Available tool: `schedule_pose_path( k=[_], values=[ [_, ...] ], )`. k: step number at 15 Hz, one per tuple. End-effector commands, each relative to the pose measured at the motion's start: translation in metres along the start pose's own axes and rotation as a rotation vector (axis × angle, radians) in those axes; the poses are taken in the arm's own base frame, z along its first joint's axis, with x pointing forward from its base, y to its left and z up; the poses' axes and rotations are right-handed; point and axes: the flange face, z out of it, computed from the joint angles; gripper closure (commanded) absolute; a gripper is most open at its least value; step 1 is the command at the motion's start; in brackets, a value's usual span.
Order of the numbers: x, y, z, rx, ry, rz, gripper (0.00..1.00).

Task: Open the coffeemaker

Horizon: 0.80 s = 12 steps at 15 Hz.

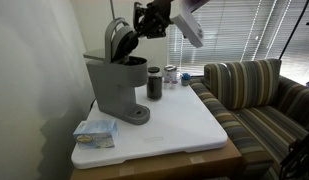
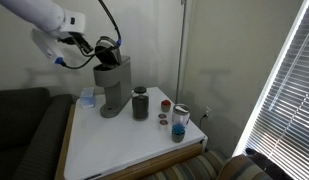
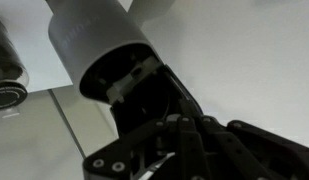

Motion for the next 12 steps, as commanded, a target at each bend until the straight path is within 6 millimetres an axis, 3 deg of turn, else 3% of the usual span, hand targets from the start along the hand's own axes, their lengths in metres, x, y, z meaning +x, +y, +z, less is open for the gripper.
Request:
schedule_pose_path(
  k=[1,4,6,8,10,11,12],
  values=[
    [0.005,0.03,-0.059,-0.097,0.016,-0.044,1.0],
    [-0.01,0.049,-0.102,-0.199,-0.002,-0.081,1.0],
    [-0.032,0.067,-0.12,-0.25,-0.049,-0.115,1.0],
    [-0.064,0.089,-0.122,-0.235,-0.15,-0.152,1.0],
    [-0.082,0.11,-0.122,-0.222,-0.244,-0.187,0.96],
    [-0.09,0.121,-0.12,-0.22,-0.297,-0.205,0.71],
    [-0.097,0.13,-0.119,-0.214,-0.348,-0.228,0.71]
  ],
)
